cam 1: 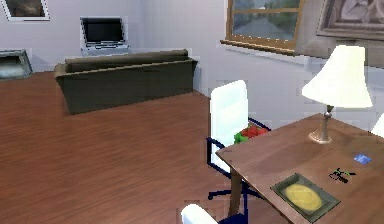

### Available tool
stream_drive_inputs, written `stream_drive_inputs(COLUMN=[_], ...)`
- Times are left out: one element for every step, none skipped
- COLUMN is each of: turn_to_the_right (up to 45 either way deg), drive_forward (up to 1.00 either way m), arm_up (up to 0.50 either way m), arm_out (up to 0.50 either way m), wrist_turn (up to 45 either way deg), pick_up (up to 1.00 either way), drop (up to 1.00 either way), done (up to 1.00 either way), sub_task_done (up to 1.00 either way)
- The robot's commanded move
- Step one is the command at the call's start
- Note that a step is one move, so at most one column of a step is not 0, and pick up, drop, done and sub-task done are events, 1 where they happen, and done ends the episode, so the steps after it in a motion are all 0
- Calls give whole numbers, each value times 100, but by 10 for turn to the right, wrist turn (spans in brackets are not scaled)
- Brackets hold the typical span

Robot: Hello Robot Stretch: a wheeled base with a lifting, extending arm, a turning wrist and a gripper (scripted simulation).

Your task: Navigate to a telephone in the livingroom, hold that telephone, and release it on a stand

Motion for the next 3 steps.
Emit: stream_drive_inputs(turn_to_the_right=[0,0,0], drive_forward=[0,0,0], arm_up=[0,0,0], arm_out=[0,0,0], wrist_turn=[-450,-450,-450], pick_up=[0,0,0], drop=[0,0,0], done=[0,0,0], sub_task_done=[0,0,0])
